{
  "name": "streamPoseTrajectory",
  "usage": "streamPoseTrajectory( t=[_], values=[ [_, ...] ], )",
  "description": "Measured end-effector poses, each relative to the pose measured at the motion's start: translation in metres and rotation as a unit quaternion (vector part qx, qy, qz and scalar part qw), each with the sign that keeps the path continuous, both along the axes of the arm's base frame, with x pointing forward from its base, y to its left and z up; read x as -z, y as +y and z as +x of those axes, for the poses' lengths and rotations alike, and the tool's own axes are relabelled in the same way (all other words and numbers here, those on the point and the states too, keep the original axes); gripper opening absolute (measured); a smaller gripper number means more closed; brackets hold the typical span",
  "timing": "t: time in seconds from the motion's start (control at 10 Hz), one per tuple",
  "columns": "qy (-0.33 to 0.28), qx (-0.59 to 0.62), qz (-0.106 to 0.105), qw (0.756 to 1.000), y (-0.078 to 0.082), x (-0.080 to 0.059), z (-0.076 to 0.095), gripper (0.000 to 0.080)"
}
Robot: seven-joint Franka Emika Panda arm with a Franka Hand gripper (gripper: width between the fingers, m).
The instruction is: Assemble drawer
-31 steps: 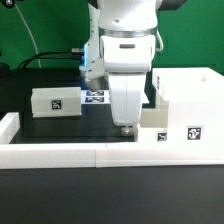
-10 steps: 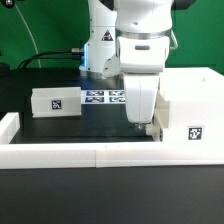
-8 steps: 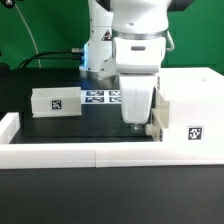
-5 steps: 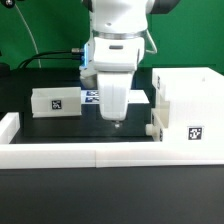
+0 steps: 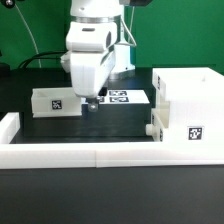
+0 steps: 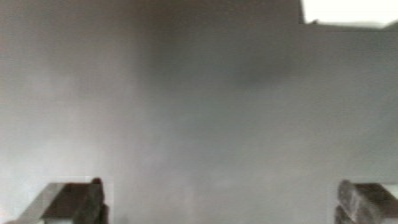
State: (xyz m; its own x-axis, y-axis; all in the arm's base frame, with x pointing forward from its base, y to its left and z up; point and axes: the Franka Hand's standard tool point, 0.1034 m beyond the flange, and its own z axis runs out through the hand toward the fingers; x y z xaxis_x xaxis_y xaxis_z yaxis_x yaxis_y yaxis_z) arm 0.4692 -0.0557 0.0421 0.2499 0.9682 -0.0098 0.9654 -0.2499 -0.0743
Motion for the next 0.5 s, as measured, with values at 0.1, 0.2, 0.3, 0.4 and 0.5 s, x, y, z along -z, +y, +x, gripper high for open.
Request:
streamPoseTrajectory(
  t=[0.1, 0.2, 0.3, 0.4, 0.5],
  values=[
    [0.000, 0.010, -0.002, 1.000, -0.0087, -0.0021, -0.0080, 0.0649],
    [0.000, 0.018, -0.002, 1.000, -0.0111, -0.0027, -0.0091, 0.0649],
    [0.001, 0.023, -0.003, 1.000, -0.0099, -0.0019, -0.0094, 0.0649],
    [0.002, 0.023, -0.003, 1.000, -0.0101, -0.0016, -0.0095, 0.0649],
    [0.002, 0.049, -0.003, 0.999, -0.0095, -0.0016, -0.0095, 0.0649]
  ],
)
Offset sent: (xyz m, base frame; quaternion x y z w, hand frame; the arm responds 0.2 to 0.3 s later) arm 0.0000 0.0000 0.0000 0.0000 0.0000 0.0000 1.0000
